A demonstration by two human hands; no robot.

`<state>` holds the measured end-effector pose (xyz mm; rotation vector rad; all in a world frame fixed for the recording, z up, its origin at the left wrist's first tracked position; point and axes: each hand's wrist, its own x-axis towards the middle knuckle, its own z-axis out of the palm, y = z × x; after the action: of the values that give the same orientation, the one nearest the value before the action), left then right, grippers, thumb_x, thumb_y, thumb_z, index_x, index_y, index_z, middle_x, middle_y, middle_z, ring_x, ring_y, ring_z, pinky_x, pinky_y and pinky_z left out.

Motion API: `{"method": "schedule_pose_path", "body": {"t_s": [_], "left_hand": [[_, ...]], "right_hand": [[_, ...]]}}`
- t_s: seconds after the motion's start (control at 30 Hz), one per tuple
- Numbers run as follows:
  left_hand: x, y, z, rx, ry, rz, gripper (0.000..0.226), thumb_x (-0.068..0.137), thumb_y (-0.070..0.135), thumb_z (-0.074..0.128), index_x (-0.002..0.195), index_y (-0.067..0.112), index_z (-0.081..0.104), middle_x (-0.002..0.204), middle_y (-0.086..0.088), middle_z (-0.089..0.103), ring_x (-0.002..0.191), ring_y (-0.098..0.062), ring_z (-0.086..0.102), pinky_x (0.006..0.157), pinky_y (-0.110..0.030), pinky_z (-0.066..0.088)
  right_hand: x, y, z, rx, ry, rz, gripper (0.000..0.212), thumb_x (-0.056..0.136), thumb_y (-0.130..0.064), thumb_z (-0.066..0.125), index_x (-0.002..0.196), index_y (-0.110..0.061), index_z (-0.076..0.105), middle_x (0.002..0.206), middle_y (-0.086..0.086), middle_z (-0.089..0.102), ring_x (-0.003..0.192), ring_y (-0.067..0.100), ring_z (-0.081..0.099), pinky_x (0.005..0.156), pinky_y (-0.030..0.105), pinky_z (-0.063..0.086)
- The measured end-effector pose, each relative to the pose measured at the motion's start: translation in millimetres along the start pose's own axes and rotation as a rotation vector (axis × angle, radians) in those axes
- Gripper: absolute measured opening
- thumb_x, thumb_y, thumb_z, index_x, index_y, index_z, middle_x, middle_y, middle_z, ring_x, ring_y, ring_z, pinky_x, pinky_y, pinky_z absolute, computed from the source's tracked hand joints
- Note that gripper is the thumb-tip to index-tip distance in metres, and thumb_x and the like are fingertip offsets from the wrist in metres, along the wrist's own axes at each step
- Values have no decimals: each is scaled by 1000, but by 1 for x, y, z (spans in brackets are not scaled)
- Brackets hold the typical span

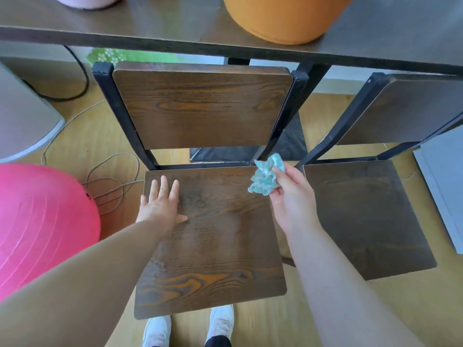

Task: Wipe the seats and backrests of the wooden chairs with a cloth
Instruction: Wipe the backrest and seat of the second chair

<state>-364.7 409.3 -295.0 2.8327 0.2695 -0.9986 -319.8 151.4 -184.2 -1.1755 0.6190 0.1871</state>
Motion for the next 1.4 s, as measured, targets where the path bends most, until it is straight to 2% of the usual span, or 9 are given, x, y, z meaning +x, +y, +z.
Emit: {"method": "schedule_pose_path", "body": {"t_s": [0.23,0.37,0.47,0.63,0.77,1.0,1.1,1.27,1.4], "left_hand": [[-15,-8,-25,-74,12,-42,103,93,50,60,157,20,-14,163,-7,-26,151,-27,-20,123,-52,10],[-16,-8,-34,-86,30,-53,101,94,48,61,158,20,-13,162,-6,-26,151,-26,-21,123,-52,11],[-14,-3,-36,-44,14,-50,101,94,47,60,157,21,-14,162,-5,-27,150,-27,-22,123,-52,10],[-7,12,-33,9,-7,-28,101,95,50,58,157,20,-16,161,-5,-29,150,-28,-23,123,-51,8],[-1,17,-31,9,-15,-27,102,94,51,58,157,19,-16,162,-6,-28,150,-28,-23,123,-51,8],[5,20,-30,9,-28,-30,101,95,50,57,156,19,-18,161,-7,-29,149,-29,-24,123,-52,6],[8,20,-29,14,-25,-27,101,95,51,57,156,19,-17,162,-7,-29,149,-30,-23,123,-53,8],[11,20,-27,11,-29,-17,100,95,51,56,157,19,-16,162,-6,-27,150,-31,-22,123,-51,9],[11,12,-21,17,-46,-13,102,94,51,58,156,21,-16,162,-7,-28,150,-31,-22,123,-50,7]], "right_hand": [[-14,-106,41,-11,-125,-258,28,93,-6,63,119,-14,63,116,3,69,106,19,68,83,33,58],[-1,-155,75,-10,-239,-391,28,92,3,59,119,-6,61,113,7,71,105,24,69,87,41,58],[19,-172,97,-171,-278,-462,28,89,2,64,115,-7,64,110,7,72,104,23,69,88,45,57],[51,-173,107,-734,-141,-658,26,83,-12,75,105,-27,72,97,-12,72,90,2,67,81,30,60],[60,-172,98,-916,-86,-737,28,86,-17,73,110,-32,72,95,-22,66,90,-4,63,76,16,54],[67,-166,92,-1203,-54,-910,25,92,-14,65,116,-18,71,114,-6,63,94,10,60,79,19,50],[65,-165,94,-1323,-39,-939,28,94,-23,62,121,-15,69,118,0,60,96,11,58,78,20,50],[60,-160,96,-1365,-7,-926,50,84,-46,72,119,-11,67,118,2,49,93,5,46,76,15,39],[59,-156,99,-1436,17,-962,44,84,-43,74,115,-12,65,112,2,53,94,11,51,74,22,41]]}}
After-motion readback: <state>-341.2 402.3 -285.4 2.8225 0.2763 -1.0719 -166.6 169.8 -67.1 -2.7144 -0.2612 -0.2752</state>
